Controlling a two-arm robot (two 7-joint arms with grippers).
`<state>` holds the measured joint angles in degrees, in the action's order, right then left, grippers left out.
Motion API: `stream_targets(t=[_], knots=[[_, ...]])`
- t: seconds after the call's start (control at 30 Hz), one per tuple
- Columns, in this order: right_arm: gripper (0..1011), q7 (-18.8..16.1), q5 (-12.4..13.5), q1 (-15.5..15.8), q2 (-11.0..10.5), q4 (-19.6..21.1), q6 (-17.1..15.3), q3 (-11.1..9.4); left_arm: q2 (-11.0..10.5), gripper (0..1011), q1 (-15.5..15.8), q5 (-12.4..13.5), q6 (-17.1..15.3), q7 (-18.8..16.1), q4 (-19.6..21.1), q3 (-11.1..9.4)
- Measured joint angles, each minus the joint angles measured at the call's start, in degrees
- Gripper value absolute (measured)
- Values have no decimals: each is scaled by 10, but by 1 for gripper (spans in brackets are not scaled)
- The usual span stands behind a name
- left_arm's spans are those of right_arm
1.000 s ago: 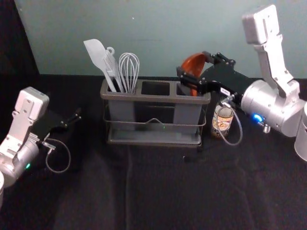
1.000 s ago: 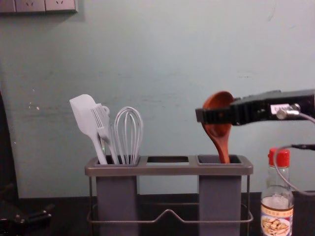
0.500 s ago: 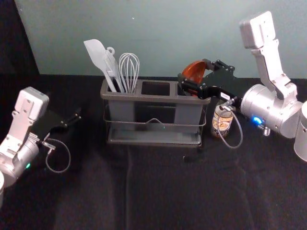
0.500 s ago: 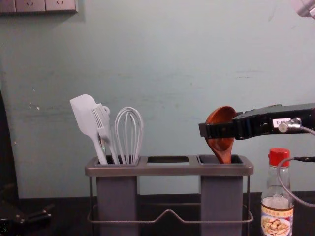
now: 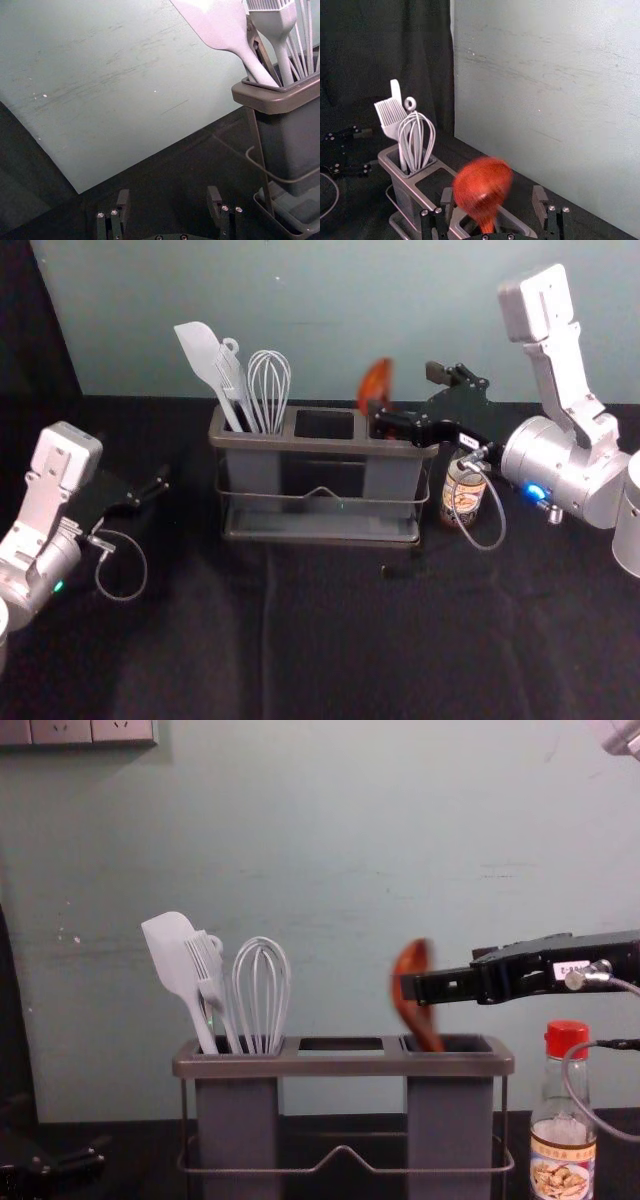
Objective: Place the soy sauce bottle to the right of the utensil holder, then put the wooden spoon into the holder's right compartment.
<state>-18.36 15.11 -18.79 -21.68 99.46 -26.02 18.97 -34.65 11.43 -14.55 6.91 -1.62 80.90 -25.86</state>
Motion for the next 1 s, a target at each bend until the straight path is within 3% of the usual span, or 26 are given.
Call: stream_targets(t=[0.4,0.53,0.87,1.0], knots=[[1003,1,-1,0,0,1,0,0,0,1005,0,0,0,0,0,0],[1003,10,-3,12,0,18,1,-4,0,1005,0,0,0,0,0,0],[1003,60,-12,89,4,103,17,-46,0,1005,0,0,0,0,0,0],[1003,79,-17,148,6,149,47,-75,0,1005,0,0,0,0,0,0]])
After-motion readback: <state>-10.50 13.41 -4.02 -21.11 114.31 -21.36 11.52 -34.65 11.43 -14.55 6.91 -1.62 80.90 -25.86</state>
